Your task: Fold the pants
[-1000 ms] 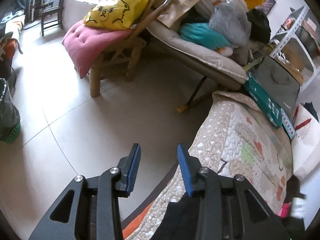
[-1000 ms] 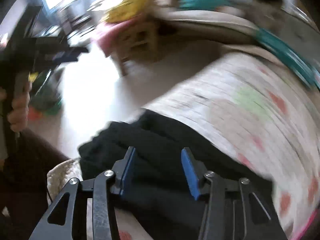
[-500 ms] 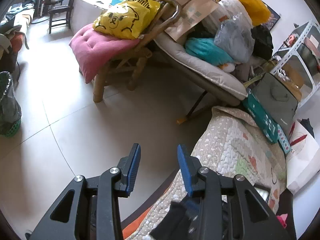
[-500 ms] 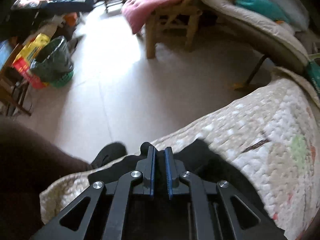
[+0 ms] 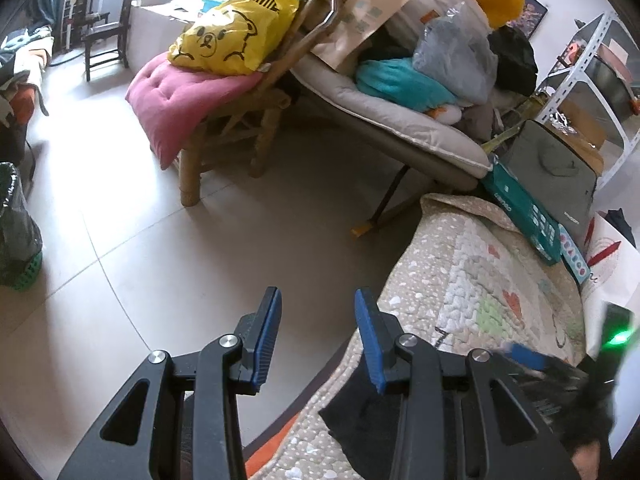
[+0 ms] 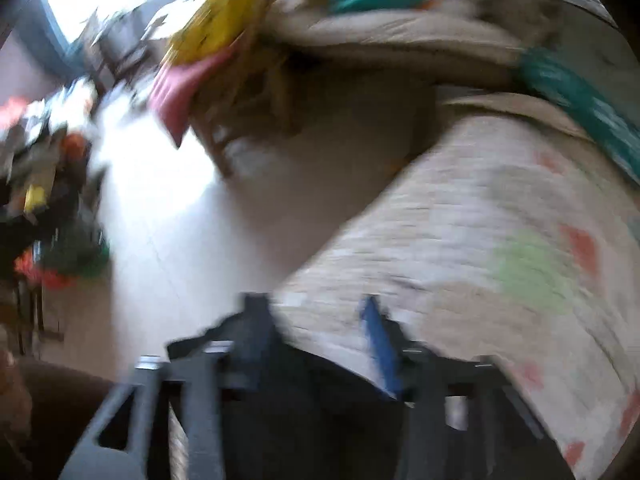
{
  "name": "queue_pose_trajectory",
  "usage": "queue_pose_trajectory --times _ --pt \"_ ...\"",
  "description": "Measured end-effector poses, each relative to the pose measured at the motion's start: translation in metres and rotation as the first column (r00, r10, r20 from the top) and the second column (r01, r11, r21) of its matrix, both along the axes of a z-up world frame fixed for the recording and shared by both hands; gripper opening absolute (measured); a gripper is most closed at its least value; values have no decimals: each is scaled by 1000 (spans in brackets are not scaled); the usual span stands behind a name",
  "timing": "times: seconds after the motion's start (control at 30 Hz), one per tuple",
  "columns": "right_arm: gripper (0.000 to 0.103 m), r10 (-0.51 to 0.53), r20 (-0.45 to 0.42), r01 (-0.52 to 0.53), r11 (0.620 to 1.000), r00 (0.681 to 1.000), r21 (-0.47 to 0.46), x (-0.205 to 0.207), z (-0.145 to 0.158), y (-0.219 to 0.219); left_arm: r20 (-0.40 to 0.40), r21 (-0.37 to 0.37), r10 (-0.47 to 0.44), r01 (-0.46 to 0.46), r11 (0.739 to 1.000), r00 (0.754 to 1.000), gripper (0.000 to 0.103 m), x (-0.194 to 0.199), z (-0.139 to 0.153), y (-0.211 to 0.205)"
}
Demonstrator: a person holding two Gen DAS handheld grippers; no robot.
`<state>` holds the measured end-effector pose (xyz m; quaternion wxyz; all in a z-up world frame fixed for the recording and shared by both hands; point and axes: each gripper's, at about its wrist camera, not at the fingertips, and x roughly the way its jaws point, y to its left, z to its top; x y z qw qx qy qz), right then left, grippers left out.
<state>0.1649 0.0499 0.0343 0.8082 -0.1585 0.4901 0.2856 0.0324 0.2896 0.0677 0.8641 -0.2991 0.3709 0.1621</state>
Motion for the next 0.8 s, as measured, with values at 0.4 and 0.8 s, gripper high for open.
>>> queue_pose_trajectory --times 0.4,0.8 --pt "62 -341 -115 347 937 933 34 11 -3 -212 -41 72 -82 85 994 996 39 19 -6 -38" --pt "11 -296 -55 292 954 954 -59 10 -27 -203 -88 96 -126 134 986 988 39 33 -14 -56"
